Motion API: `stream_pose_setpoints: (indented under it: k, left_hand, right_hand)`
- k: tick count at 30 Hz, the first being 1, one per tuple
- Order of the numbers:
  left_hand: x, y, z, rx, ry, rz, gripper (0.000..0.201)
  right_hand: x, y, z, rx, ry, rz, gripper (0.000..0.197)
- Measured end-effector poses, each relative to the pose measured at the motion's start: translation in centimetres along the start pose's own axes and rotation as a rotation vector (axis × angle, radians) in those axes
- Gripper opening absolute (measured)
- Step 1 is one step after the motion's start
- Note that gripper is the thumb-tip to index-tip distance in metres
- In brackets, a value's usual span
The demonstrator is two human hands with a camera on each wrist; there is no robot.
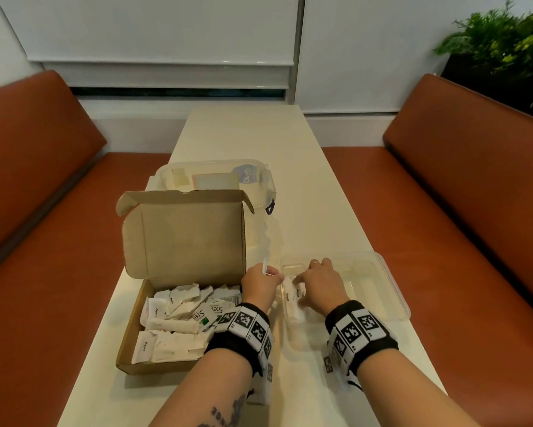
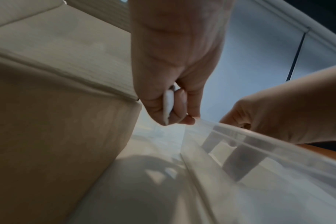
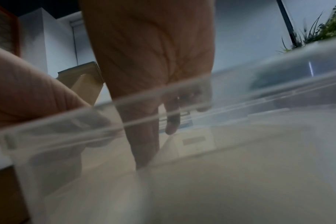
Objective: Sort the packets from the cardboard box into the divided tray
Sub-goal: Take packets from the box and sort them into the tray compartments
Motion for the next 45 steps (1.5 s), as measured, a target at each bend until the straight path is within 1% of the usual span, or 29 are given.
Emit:
stream_pose_setpoints:
  k: [4,6,9,11,13,15,17,19,21,24,26,27,30,32,34,35,36,38,39,41,42,44,45]
  left_hand:
    - [0.0,0.0,-0.1,-0.001,-0.030,-0.010,0.004]
    - [-0.2,0.0,-0.2,0.003,-0.062,-0.041,0.012]
    - [-0.4,0.2,-0.2,0.013,-0.032,-0.041,0.037]
    - [-0.8,0.6,0.2,-0.010,0.020,-0.040,0.043]
    - [-1.7,0.9,0.7,-0.027,0.092,-0.073,0.046]
    - [-3.2,1.4,0.8,0.015,0.257,-0.083,0.046]
    - [-4.5,1.9,1.0,0.073,0.460,-0.062,0.040]
    - [-5.1,2.1,1.4,0.097,0.596,-0.009,0.038]
    - [-4.9,2.2,1.4,0.132,0.713,0.078,0.041]
    - [-4.4,2.4,1.1,0.164,0.799,0.159,0.046]
    - [-4.1,2.6,1.0,0.169,0.829,0.180,0.046]
    - [-3.9,2.7,0.9,0.169,0.843,0.186,0.045]
    - [-3.7,2.8,0.9,0.165,0.860,0.205,0.044]
    - [-3.6,2.8,0.8,0.177,0.858,0.210,0.044]
    - [-3.7,3.0,0.7,0.203,0.813,0.200,0.043]
    - [-3.6,3.0,0.6,0.210,0.778,0.204,0.043]
    - [-3.5,3.0,0.6,0.207,0.749,0.217,0.042]
    - [-3.1,2.9,0.6,0.172,0.746,0.264,0.032]
    - [-2.8,2.8,0.7,0.152,0.752,0.282,0.022]
    - [-2.3,2.8,0.7,0.130,0.742,0.302,0.006]
    - [-2.1,2.8,0.7,0.125,0.741,0.306,0.004]
    - [-1.9,2.9,0.7,0.119,0.748,0.303,0.005]
    - [-1.9,3.0,0.7,0.119,0.752,0.295,0.009]
  right_hand:
    - [-0.6,0.3,-0.2,0.011,-0.052,-0.033,0.047]
    - [-0.7,0.3,0.2,-0.033,-0.122,-0.061,0.045]
    - [-1.0,0.2,1.6,-0.173,-0.330,-0.160,0.031]
    - [-1.2,0.2,2.6,-0.247,-0.494,-0.243,0.018]
    - [-1.1,0.2,3.3,-0.267,-0.678,-0.301,0.015]
    - [-0.3,0.3,3.3,-0.203,-0.857,-0.326,0.019]
    - [0.5,0.5,2.7,-0.087,-1.043,-0.371,0.018]
    - [1.1,0.9,2.3,0.023,-1.246,-0.433,0.015]
    - [1.1,1.1,2.3,0.068,-1.363,-0.466,0.014]
    - [0.9,1.3,2.4,0.060,-1.399,-0.473,0.033]
    - [0.7,1.3,2.9,0.021,-1.344,-0.450,0.038]
    - [0.7,1.3,3.0,0.018,-1.327,-0.442,0.037]
    - [1.1,1.7,2.7,0.080,-1.385,-0.430,0.022]
    - [0.9,1.9,2.8,0.058,-1.390,-0.434,0.014]
    - [-0.1,1.9,3.1,-0.058,-1.385,-0.466,0.011]
    - [-0.9,1.8,3.5,-0.147,-1.351,-0.479,0.011]
    - [-1.7,1.7,4.0,-0.251,-1.270,-0.480,0.013]
    - [-2.8,1.6,5.4,-0.417,-1.068,-0.443,0.019]
    - [-3.0,1.6,6.0,-0.462,-1.016,-0.419,0.022]
    - [-3.1,1.6,6.5,-0.496,-1.004,-0.389,0.028]
    - [-3.3,1.6,6.6,-0.504,-1.011,-0.386,0.028]
    - [-3.7,1.6,6.5,-0.514,-1.078,-0.411,0.024]
    - [-3.9,1.6,6.2,-0.501,-1.163,-0.439,0.023]
Point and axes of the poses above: each hand's wrist, its own y-axis away from the middle knuckle, its own z-axis out of the back of the hand, x = y × z, the point moved 9 cm from there along -y, towards the middle knuckle, and after that the axes turned 15 degrees about -x, right-handed, at the moved point
